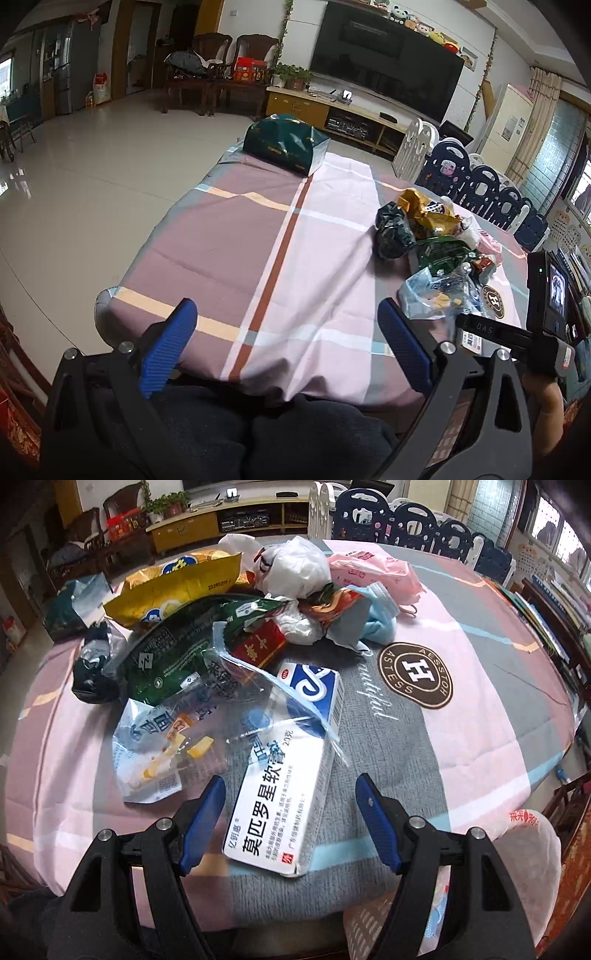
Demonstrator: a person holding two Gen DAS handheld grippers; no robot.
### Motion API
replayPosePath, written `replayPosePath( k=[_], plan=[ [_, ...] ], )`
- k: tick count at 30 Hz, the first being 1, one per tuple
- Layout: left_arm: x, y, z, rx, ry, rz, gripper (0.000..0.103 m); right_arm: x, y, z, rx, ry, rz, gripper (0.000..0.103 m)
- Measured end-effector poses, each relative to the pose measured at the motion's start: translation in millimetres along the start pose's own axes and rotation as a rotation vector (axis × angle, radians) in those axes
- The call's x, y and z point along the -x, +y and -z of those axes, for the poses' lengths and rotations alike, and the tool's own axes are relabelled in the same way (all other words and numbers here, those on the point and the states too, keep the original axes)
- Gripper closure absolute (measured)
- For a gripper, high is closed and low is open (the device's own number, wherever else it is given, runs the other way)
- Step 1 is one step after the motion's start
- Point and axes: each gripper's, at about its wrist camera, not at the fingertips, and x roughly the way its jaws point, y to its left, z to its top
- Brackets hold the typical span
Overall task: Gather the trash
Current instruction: 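Reach the right tool to the white ointment box and grasp it, then hold the ointment box in the right tool while the left tool grasps the clear snack wrapper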
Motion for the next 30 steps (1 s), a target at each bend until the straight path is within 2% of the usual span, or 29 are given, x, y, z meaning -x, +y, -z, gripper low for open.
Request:
replayPosePath(
  k=[2,4,10,22,30],
  plan=[
    [-2.7,3.9,0.9,0.006,0.002,-0.003,0.005,-3.1,6.7,-2.0,0.021,0.0,0.03,0.033],
    [-5.4,9.3,1.1,0.028,0.013,0.005,0.005,-5.5,11.8,-2.4,0.036,0.004,0.042,0.052],
    [-8.8,14.0,0.3,0.06,0.019,0.022,0.005,-2.7,7.9,0.2,0.043,-0.014,0.058,0.062],
    [-15.8,13.5,4.0,0.059,0.031,-0.003,0.005,10.4,-57.6,1.1,-0.131,-0.046,0.033,0.063],
    [-22.6,9.6,6.3,0.035,0.047,-0.024,0.005,1.9,-66.0,6.3,-0.152,-0.03,0.003,0.063]
  ],
)
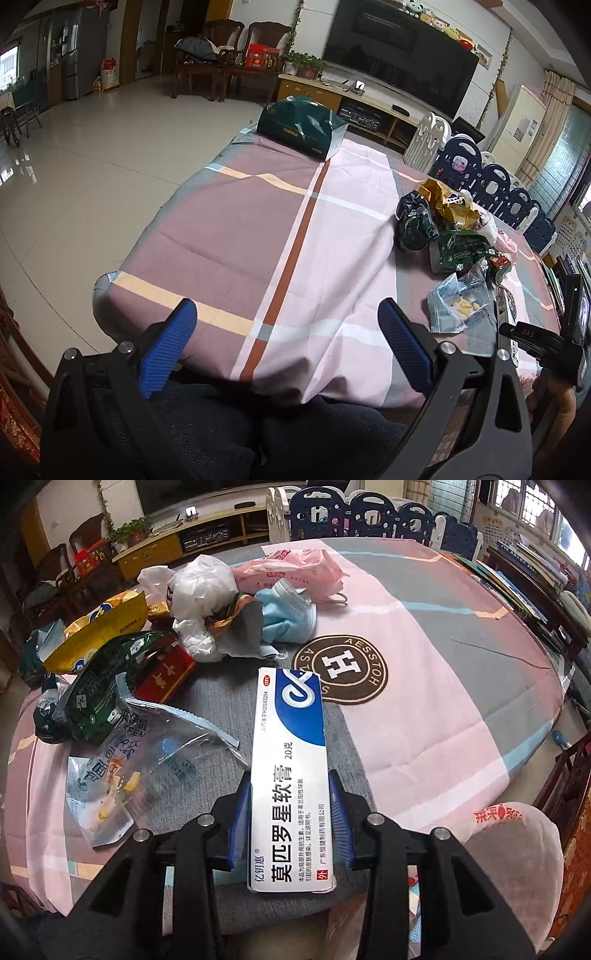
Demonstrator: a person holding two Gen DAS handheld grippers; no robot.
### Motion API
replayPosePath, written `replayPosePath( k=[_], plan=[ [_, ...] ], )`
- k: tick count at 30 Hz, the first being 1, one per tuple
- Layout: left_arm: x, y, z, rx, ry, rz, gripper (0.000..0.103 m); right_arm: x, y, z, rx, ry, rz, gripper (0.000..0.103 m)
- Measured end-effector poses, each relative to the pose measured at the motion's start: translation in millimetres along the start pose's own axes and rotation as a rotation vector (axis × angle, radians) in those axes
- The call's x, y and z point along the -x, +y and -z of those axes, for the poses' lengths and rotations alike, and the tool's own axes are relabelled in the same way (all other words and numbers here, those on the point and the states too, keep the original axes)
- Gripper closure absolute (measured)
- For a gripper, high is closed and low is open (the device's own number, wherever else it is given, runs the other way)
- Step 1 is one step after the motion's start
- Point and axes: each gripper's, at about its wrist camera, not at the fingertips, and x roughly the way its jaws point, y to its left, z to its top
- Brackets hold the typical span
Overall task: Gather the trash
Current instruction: 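Hold the ointment box in the right tool while the left tool grasps the clear snack wrapper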
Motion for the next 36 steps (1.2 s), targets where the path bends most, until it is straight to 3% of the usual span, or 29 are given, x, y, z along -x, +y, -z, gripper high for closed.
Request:
replayPosePath(
  k=[18,23,28,32,36],
  plan=[
    [-3.2,0.3,1.0,0.0,0.009,-0.006,0.005,-3.4,21.1,2.6,0.111,-0.014,0.025,0.061],
    [-3.9,3.2,1.5,0.005,0.008,0.002,0.005,3.2,24.2,1.3,0.136,-0.036,-0.01,0.064],
    [-1.1,2.9,-5.4,0.043,0.024,0.061,0.005,22.4,23.9,-8.2,0.142,-0.068,-0.119,0.064],
    [-11.1,-29.4,-14.6,0.008,0.113,0.15,0.005,30.6,10.6,-13.5,0.125,-0.081,-0.163,0.064],
    [-35.3,-96.2,-18.2,-0.159,0.214,0.213,0.005,37.9,-26.5,-17.8,0.046,-0.083,-0.166,0.064]
  ],
)
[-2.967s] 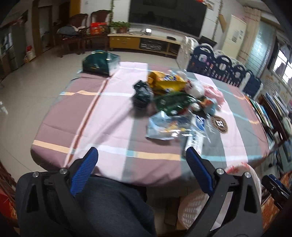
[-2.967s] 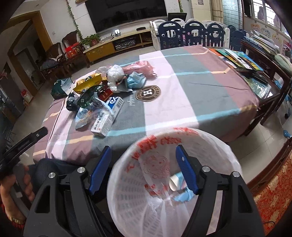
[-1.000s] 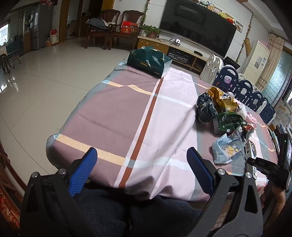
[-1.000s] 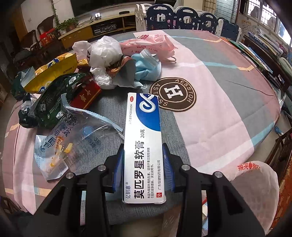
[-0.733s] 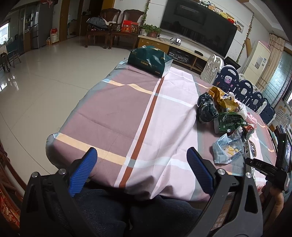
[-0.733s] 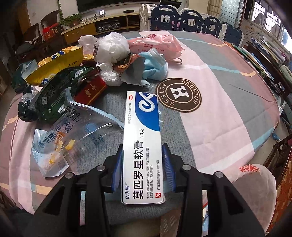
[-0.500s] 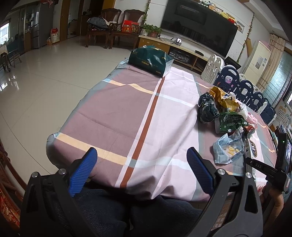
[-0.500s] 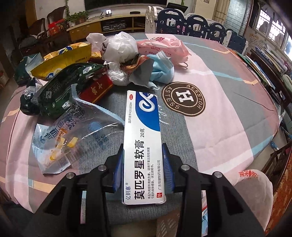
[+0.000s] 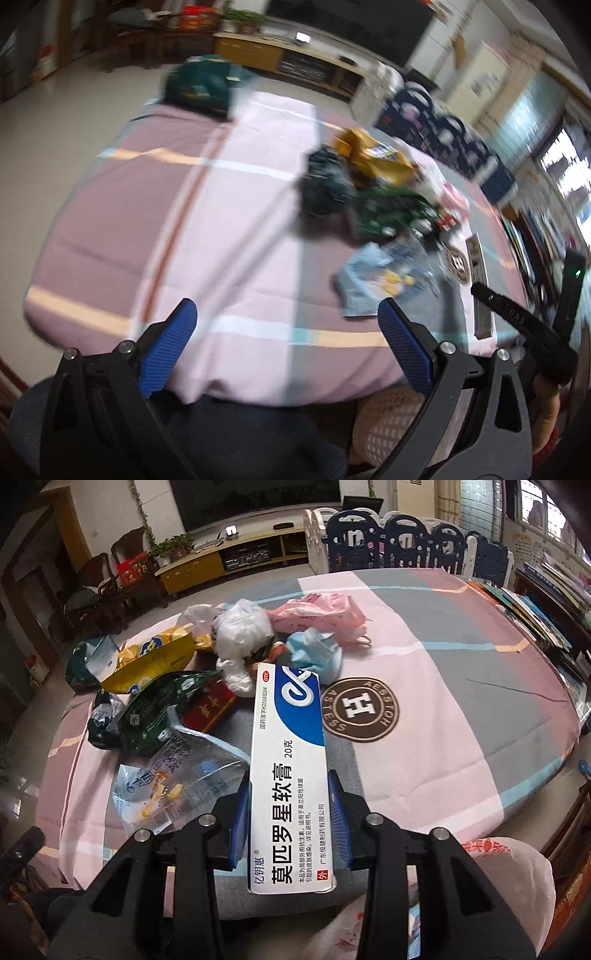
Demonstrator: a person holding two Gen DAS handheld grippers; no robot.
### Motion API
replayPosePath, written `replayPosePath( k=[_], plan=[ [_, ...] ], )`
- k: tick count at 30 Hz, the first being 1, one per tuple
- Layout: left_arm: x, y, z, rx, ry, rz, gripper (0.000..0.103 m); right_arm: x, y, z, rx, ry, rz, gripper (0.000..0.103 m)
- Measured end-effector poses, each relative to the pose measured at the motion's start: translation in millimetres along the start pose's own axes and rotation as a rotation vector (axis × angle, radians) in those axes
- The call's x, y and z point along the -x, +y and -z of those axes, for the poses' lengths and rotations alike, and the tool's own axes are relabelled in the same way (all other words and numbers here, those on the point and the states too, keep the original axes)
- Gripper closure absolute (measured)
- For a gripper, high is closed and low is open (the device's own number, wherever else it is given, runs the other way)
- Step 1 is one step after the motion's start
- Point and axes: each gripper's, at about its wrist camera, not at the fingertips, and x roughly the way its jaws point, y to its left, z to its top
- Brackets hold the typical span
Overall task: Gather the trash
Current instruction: 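Hold the ointment box in the right tool while the left tool grasps the clear snack wrapper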
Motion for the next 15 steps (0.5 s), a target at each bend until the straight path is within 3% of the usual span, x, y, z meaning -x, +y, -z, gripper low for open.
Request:
replayPosePath(
  k=[4,8,10,13,15],
  plan=[
    [-42.1,-62.5,-14.9,-0.193,0.078,0.048,0.005,20.5,-33.4,2.1,-0.03,-0.016,-0.004,0.064],
    [-81.4,-108.0,-14.9,-0.384,0.087,-0.053,0.005,40.2,-58.0,8.5,-0.05,-0.031,-0.008,0.064],
    [-93.8,-116.0,-13.6,-0.416,0.1,-0.076,0.005,47.5,-67.6,13.1,-0.059,-0.03,-0.009,0.064],
    [-103.7,-113.0,-11.6,-0.373,0.126,-0.07,0.007,53.3,-74.3,18.8,-0.066,-0.027,-0.017,0.064],
    [-107.0,-106.5,-7.8,-0.339,0.125,-0.071,0.015,56.0,-74.6,22.2,-0.064,-0.027,-0.025,0.064]
  ],
)
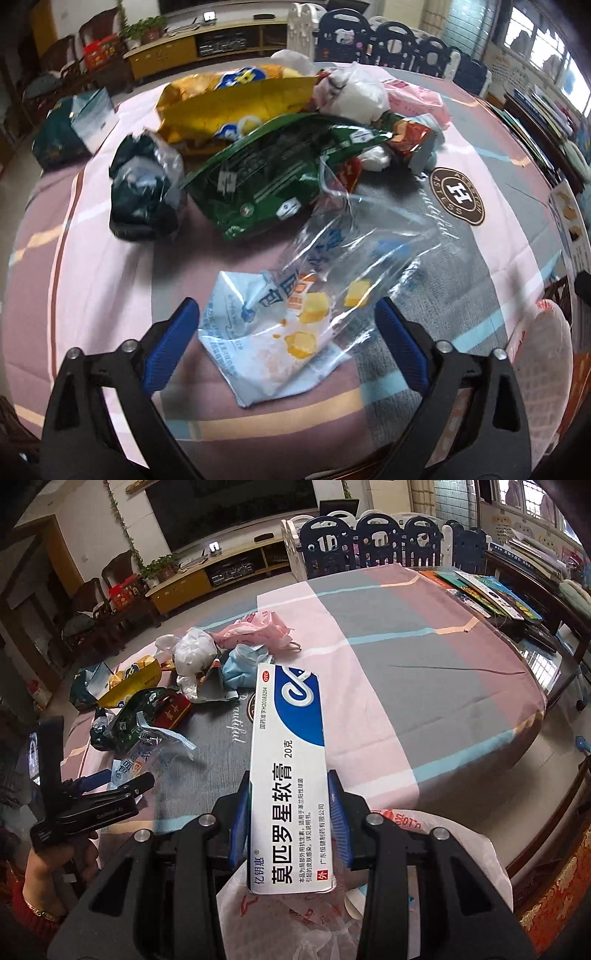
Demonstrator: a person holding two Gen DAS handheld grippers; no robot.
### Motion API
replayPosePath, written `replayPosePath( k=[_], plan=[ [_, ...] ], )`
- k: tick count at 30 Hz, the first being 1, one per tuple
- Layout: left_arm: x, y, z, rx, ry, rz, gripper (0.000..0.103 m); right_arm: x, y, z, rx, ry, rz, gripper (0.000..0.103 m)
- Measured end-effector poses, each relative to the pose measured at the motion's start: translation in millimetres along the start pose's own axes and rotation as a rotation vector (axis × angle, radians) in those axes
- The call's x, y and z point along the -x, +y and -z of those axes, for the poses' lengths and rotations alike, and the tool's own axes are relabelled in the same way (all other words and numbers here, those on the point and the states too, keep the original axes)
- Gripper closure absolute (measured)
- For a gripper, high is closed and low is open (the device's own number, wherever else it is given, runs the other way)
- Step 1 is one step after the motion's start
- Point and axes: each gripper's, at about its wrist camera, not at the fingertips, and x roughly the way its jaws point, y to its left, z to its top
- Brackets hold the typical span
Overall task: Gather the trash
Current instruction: 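Hold the ointment box in the right tool while the left tool grasps the clear snack wrapper, then release the ointment box and clear wrapper into the wastebasket with both tools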
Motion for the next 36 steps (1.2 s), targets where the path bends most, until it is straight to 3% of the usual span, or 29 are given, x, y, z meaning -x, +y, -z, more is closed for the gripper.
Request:
replayPosePath(
  k=[2,3,10,19,27,36],
  plan=[
    [0.6,2.6,1.5,0.003,-0.011,-0.029,0.023,-1.6,3.3,1.7,0.003,0.011,-0.017,0.064],
    [3.3,3.8,1.8,0.008,-0.024,-0.028,0.035,-2.5,6.3,1.5,0.007,0.016,-0.021,0.064],
    [10.0,20.4,11.9,0.096,-0.047,0.048,0.069,-14.9,26.7,3.2,0.021,0.047,-0.021,0.064],
    [65.1,56.4,35.6,0.295,-0.21,0.162,0.074,-5.2,54.0,9.1,0.051,0.043,-0.016,0.064],
    [124.1,59.1,59.2,0.253,-0.306,0.064,0.074,16.4,83.7,12.4,0.111,-0.002,-0.048,0.064],
    [161.0,52.1,74.9,0.24,-0.327,0.075,0.074,63.4,64.4,20.5,0.124,-0.062,-0.04,0.064]
  ],
)
